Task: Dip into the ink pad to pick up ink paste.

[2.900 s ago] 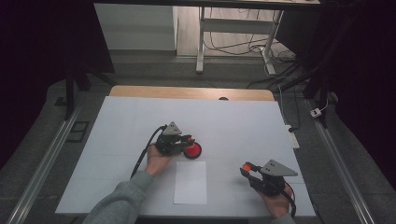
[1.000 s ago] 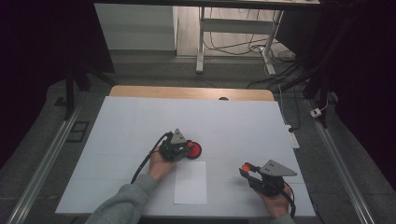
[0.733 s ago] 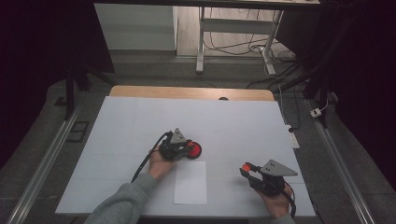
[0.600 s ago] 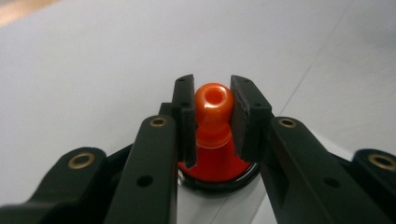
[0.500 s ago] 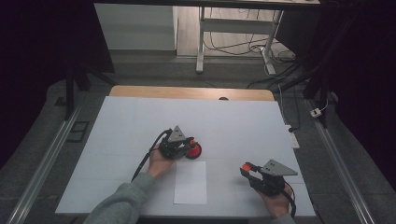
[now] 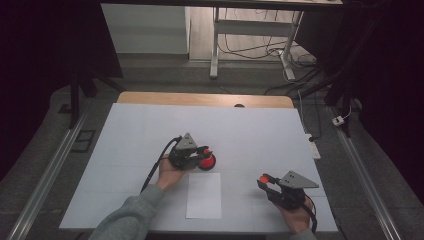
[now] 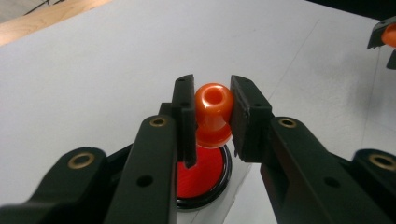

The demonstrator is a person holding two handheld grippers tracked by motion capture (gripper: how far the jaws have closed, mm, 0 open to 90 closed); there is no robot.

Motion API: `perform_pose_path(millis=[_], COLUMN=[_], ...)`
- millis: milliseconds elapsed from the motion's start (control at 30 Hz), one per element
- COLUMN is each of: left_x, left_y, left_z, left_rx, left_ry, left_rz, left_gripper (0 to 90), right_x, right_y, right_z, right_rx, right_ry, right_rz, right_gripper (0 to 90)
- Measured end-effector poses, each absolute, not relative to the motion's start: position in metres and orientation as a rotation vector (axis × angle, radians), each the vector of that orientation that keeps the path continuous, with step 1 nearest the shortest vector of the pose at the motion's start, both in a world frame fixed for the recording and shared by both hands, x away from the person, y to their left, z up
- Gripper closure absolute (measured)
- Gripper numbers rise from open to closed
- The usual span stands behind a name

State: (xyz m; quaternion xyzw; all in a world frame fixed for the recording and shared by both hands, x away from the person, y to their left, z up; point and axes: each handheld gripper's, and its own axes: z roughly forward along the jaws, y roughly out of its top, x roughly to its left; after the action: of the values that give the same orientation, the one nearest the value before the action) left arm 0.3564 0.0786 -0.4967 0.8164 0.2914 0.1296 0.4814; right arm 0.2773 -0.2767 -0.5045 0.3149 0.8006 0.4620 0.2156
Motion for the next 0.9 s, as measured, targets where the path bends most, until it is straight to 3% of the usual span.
perform_pose_path(millis=[900], left_x=[0.335], left_y=[0.103], left_z=[-0.464], left_rx=[1.943], left_ry=[0.647], left_rz=[0.255], left_gripper=[72.3], right_x=[0.279], right_y=[-0.277], right_z=[-0.505], right_rx=[0.878], right_ry=[2.22], right_rz=[1.265], right_gripper=[64.4])
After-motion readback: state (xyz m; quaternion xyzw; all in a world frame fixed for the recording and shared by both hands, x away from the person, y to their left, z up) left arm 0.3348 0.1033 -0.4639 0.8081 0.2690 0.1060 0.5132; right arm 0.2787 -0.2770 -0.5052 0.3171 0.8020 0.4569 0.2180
